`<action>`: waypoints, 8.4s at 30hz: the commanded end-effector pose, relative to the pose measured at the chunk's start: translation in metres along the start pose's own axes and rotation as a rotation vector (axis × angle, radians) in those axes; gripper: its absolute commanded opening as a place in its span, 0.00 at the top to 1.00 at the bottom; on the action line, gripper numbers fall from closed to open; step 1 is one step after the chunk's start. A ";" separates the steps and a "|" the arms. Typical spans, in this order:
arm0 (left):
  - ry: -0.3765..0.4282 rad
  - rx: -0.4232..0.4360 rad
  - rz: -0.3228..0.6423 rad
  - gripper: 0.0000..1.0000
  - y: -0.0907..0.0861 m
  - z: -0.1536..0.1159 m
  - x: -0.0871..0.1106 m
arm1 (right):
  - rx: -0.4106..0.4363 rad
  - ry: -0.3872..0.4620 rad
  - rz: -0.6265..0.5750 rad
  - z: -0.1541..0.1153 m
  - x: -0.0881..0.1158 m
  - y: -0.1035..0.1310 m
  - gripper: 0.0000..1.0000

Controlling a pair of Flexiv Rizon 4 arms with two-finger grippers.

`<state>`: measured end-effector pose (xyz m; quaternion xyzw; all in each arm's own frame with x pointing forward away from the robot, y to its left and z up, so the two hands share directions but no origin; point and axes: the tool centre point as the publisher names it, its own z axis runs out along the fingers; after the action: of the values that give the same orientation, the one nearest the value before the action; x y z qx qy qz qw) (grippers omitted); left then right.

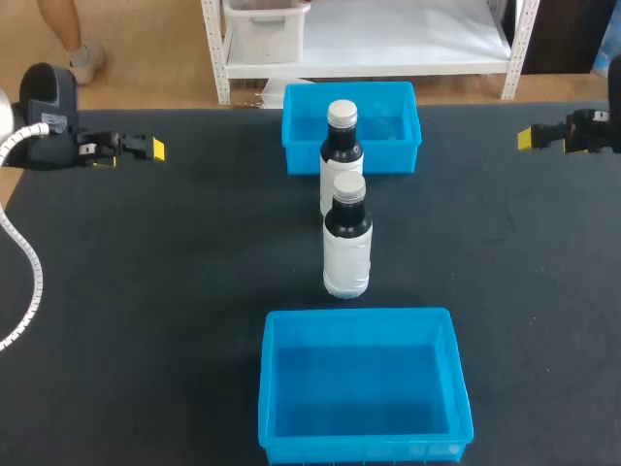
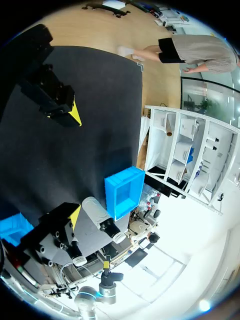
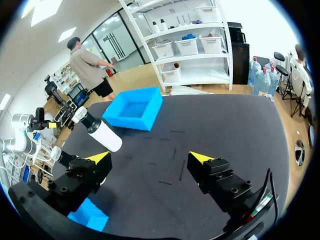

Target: Pick up the bottle, and place it in the far bin if it is heavy, or in the near bin if it is light.

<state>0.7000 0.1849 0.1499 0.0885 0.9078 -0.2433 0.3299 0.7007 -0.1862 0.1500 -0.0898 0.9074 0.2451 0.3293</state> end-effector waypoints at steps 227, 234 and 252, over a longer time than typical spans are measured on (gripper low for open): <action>0.000 0.000 0.000 0.00 0.000 0.000 0.000 | -0.506 -0.007 -0.854 -0.069 -0.083 0.120 1.00; 0.000 0.000 0.000 0.00 0.000 0.000 0.000 | -0.536 -0.029 -0.841 -0.038 -0.128 0.113 1.00; 0.000 0.000 0.000 0.00 0.000 0.000 0.000 | -0.569 -0.004 -0.896 0.072 -0.201 0.124 1.00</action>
<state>0.7000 0.1849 0.1499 0.0885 0.9078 -0.2433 0.3299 0.8030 -0.0537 0.2856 -0.5352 0.6916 0.2849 0.3926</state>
